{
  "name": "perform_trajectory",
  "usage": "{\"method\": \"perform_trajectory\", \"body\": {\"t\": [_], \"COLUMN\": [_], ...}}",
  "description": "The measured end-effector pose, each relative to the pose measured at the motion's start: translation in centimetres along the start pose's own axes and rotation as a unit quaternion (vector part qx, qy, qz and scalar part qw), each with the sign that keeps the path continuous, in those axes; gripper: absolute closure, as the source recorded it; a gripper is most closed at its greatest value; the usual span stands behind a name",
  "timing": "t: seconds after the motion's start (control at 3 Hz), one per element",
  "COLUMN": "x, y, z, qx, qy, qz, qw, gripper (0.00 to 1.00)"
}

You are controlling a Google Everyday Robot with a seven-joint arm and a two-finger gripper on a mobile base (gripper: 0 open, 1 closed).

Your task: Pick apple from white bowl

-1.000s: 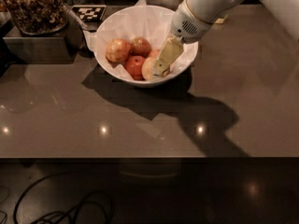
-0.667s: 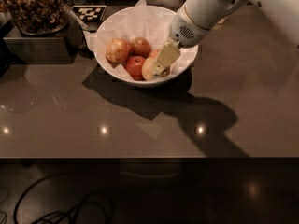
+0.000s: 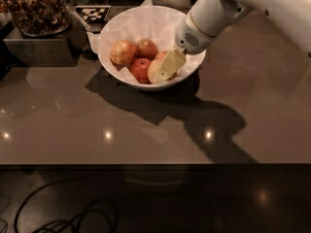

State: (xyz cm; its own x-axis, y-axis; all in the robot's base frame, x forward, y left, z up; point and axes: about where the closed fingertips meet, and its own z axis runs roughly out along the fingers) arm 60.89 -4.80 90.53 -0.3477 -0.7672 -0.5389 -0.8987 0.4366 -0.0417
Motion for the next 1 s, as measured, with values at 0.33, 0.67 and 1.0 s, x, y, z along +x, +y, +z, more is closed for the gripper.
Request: {"method": "perform_trajectory", "body": {"t": [0.33,0.67,1.0], "x": [0.11,0.19,0.42], "y": [0.00,-0.06,-0.21], "z": [0.35,0.62,1.26], "qx": [0.001,0.001,0.002], "qy": [0.002,0.004,0.009], "qz": [0.005,0.008,0.015], "qw": [1.0000,1.0000,0.9999], "gripper": [0.33,0.31,0.31]}}
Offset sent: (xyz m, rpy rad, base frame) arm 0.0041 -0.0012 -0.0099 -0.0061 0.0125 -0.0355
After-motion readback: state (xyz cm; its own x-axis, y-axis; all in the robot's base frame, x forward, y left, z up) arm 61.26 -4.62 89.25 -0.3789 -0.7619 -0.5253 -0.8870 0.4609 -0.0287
